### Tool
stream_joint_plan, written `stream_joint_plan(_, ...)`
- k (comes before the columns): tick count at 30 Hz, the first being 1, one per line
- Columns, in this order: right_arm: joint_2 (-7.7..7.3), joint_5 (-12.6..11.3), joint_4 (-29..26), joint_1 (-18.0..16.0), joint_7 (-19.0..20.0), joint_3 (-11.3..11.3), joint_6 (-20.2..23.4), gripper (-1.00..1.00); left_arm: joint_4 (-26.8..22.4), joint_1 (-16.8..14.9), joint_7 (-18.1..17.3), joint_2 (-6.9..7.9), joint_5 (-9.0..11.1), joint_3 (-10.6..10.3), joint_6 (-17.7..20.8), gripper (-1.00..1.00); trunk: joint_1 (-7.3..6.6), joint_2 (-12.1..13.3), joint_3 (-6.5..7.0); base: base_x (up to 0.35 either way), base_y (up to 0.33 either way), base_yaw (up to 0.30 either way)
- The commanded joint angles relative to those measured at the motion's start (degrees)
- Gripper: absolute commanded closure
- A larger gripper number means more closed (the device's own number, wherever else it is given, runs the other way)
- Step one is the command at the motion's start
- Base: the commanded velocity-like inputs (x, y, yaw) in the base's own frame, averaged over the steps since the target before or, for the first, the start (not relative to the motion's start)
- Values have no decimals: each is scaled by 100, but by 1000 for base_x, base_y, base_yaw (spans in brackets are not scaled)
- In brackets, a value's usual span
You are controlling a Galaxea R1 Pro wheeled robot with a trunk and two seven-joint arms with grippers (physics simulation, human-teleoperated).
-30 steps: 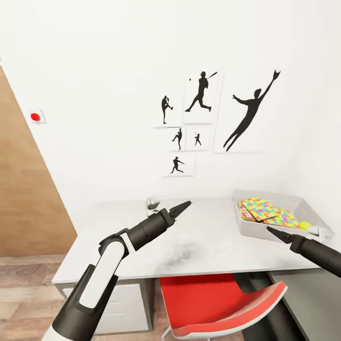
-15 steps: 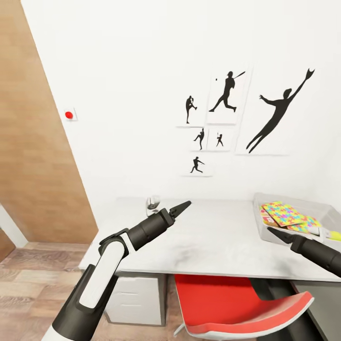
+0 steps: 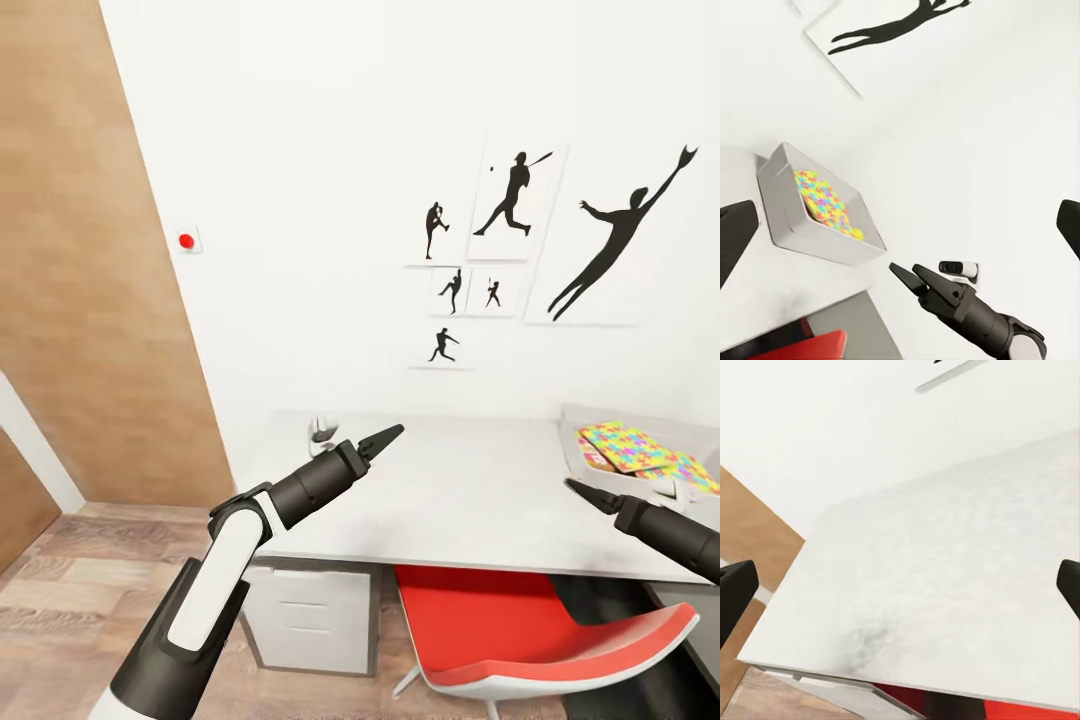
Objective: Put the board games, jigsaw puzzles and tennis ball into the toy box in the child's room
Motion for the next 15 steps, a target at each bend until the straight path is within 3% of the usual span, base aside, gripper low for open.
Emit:
stream_joint_plan(1,-1,2,-3,-7,19,-10,32,-100,0,-5,-7,-2,17,6,27,-100,3,-13,-13,-81,248,8)
stream_joint_plan(15,-2,2,-3,-6,24,-19,32,-100,0,-5,-11,-4,17,1,23,-100,3,-13,-13,-35,259,2)
